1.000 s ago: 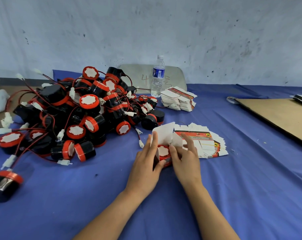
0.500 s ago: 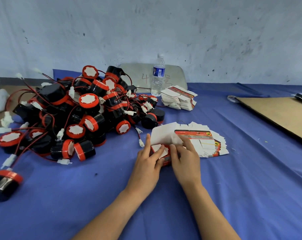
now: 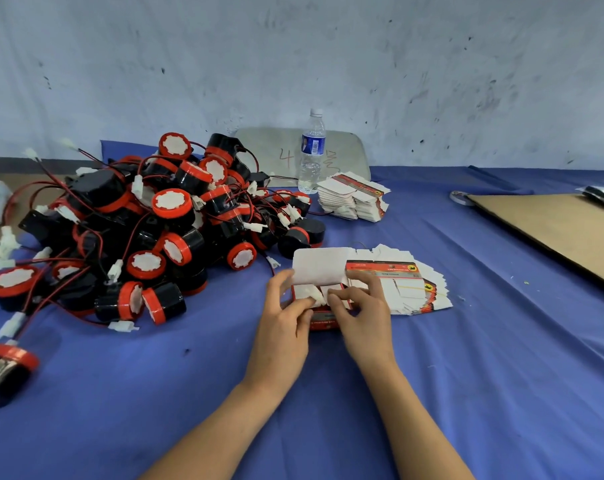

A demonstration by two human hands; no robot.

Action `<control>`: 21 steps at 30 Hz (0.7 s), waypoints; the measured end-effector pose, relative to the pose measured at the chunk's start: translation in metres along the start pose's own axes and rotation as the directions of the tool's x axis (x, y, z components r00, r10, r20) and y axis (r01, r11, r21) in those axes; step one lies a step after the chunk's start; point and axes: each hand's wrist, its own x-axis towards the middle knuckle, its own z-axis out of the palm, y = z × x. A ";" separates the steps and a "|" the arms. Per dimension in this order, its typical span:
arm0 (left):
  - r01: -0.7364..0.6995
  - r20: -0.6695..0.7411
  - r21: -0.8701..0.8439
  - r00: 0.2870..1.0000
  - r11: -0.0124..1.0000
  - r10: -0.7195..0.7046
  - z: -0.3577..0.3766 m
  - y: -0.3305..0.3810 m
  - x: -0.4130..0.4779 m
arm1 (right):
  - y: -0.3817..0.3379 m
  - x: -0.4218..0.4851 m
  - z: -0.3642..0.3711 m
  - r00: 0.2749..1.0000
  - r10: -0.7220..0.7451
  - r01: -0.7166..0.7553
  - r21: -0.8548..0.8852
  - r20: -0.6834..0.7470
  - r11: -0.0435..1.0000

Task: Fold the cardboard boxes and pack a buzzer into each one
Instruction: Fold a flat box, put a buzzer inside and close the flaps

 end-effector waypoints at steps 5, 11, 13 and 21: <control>-0.059 -0.020 0.040 0.998 0.997 0.060 -0.004 0.004 0.000 | -0.002 0.000 -0.001 0.997 0.068 -0.072 0.099 0.042 0.992; -0.053 -0.071 -0.019 0.996 0.998 0.051 -0.004 0.005 0.000 | -0.003 -0.001 -0.003 0.995 0.024 -0.036 0.118 0.100 0.992; -0.049 -0.110 -0.006 0.993 0.999 0.048 -0.005 0.005 0.001 | -0.004 -0.004 -0.005 0.984 0.010 -0.042 0.178 0.178 0.983; 0.044 -0.150 0.043 0.988 0.998 -0.037 -0.010 0.008 0.005 | -0.007 -0.007 -0.007 0.960 -0.002 -0.068 0.241 0.278 0.968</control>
